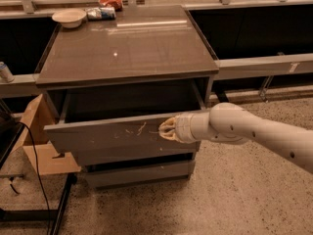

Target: Close top drawer

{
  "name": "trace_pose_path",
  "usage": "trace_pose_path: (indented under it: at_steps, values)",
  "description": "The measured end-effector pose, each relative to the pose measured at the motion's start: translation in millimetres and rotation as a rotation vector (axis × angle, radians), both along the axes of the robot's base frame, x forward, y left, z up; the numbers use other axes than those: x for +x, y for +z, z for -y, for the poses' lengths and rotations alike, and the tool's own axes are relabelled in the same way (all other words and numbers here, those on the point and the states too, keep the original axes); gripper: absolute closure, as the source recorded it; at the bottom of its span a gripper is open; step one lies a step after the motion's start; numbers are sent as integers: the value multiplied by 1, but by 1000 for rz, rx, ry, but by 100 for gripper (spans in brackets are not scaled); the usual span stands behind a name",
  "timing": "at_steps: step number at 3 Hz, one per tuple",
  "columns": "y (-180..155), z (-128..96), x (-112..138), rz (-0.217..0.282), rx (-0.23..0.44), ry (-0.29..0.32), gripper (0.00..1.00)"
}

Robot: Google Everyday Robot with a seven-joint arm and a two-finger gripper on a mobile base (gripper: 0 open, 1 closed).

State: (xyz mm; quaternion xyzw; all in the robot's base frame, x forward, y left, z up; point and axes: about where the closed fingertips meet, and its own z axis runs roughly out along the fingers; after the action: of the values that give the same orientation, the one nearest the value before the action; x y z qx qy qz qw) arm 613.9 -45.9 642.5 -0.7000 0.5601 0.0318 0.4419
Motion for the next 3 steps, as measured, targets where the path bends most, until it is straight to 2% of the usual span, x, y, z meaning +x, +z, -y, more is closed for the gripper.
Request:
trace_pose_path:
  at_steps: [2, 3]
  values:
    - [2, -18, 42, 40, -19, 43, 100]
    - [-5, -40, 82, 72, 12, 40, 100]
